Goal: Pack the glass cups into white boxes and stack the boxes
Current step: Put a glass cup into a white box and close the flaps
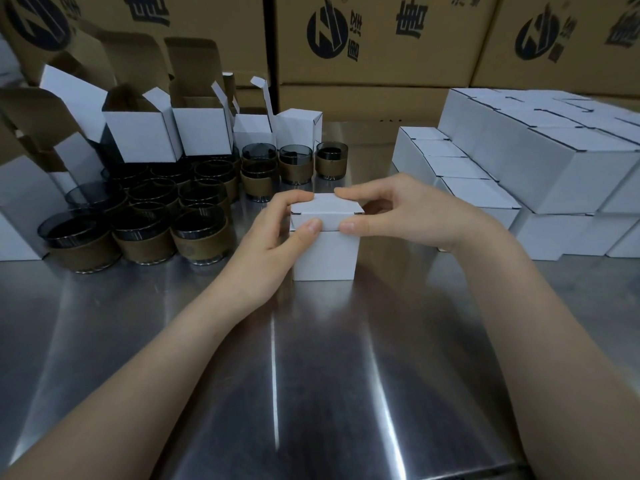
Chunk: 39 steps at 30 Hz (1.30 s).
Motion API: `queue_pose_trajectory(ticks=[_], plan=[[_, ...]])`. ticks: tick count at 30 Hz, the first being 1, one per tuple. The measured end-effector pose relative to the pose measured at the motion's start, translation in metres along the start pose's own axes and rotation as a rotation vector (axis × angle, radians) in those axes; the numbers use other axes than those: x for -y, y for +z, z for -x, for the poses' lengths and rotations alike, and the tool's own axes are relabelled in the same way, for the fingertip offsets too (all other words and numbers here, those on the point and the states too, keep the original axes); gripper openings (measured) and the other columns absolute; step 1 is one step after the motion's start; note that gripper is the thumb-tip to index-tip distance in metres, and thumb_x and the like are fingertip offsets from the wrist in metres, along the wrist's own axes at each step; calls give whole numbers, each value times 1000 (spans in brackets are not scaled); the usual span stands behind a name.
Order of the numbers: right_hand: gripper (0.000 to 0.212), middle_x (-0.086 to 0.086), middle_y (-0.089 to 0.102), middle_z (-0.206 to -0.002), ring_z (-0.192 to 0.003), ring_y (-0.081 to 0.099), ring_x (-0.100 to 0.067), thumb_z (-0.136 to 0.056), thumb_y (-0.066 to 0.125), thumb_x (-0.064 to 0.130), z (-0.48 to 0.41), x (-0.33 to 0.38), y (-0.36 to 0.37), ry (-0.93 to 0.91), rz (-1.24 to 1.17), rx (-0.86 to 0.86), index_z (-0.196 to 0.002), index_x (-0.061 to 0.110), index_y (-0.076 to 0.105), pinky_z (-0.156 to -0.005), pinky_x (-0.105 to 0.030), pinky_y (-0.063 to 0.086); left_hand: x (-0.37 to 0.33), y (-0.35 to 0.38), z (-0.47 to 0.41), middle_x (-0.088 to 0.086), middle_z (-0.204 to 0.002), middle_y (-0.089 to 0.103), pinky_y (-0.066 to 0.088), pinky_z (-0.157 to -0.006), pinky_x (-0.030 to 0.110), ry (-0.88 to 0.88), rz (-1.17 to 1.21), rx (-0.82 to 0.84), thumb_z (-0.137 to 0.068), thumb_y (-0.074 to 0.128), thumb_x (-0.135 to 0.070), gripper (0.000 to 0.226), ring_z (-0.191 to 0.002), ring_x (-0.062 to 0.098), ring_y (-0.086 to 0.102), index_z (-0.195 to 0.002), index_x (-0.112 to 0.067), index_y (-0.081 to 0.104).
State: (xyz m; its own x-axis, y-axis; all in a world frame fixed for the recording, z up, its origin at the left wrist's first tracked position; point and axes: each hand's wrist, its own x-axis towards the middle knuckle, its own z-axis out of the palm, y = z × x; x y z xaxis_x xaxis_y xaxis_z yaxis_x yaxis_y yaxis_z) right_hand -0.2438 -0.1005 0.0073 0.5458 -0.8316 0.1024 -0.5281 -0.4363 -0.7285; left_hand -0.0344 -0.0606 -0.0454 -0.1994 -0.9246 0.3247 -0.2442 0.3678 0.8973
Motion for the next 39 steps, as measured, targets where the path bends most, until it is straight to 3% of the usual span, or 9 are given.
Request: queue_pose_trajectory(ticks=[6, 9, 11, 14, 17, 23, 28, 35, 39], plan=[[36, 43, 61, -100, -111, 58, 7, -62, 64, 69, 0, -3, -1, 38, -29, 3, -97, 65, 62, -106, -26, 42, -2, 0, 1, 0, -129, 51, 52, -88, 22, -6, -10, 0, -97, 52, -32, 31, -111, 5, 57, -127, -31, 46], [27, 23, 68, -114, -110, 62, -6, -84, 59, 60, 0, -1, 1, 61, -107, -34, -100, 43, 73, -98, -24, 49, -3, 1, 1, -4, -125, 53, 51, -85, 21, -19, 32, -15, -98, 54, -27, 26, -106, 1, 58, -123, -32, 49], [14, 13, 63, -121, -109, 61, -12, -92, 60, 44, 0, 0, 2, 58, -98, -49, -93, 44, 74, -95, -20, 47, -4, 1, 1, -6, -122, 55, 51, -90, 28, -53, 84, -22, -98, 56, -33, 26, -108, 6, 59, -123, -31, 51], [13, 32, 66, -106, -97, 63, 8, -87, 68, 40, -1, 0, 2, 73, -93, -45, -87, 52, 71, -80, -2, 46, -6, 2, 2, -12, -116, 57, 51, -95, 33, -93, 118, -38, -91, 56, -54, 39, -110, 7, 60, -122, -31, 53], [21, 38, 66, -94, -95, 60, 17, -82, 73, 42, -3, -4, 1, 99, -90, -75, -103, 40, 70, -83, -7, 43, -6, 4, 1, -11, -113, 57, 48, -100, 40, -109, 132, -74, -97, 51, -42, 27, -113, 12, 58, -119, -28, 55], [32, 13, 70, -105, -100, 64, 0, -78, 77, 42, -4, -4, 2, 113, -85, -111, -108, 37, 67, -101, -26, 46, -3, 3, -2, -14, -117, 55, 52, -94, 33, -129, 116, -65, -101, 49, -30, 18, -108, 6, 58, -118, -32, 54], [30, 6, 68, -111, -105, 64, -10, -80, 77, 38, -4, -1, 3, 119, -85, -91, -107, 32, 66, -104, -35, 45, -1, 3, -3, -14, -116, 56, 50, -89, 27, -137, 156, -71, -101, 50, -25, 17, -105, 5, 60, -113, -35, 56], [35, 4, 64, -112, -88, 62, -3, -82, 75, 26, -5, 0, 5, 137, -147, -63, -114, 21, 61, -92, -23, 48, -5, 5, -4, -10, -117, 57, 52, -83, 23, -192, 198, -84, -98, 53, -19, 20, -102, 9, 61, -110, -34, 57], [35, 4, 61, -113, -84, 62, -2, -83, 75, 21, -6, 0, 6, 150, -192, -61, -115, 19, 60, -84, -18, 51, -10, 6, -5, -7, -116, 58, 51, -85, 28, -225, 234, -97, -96, 53, -14, 23, -103, 13, 60, -109, -32, 60]])
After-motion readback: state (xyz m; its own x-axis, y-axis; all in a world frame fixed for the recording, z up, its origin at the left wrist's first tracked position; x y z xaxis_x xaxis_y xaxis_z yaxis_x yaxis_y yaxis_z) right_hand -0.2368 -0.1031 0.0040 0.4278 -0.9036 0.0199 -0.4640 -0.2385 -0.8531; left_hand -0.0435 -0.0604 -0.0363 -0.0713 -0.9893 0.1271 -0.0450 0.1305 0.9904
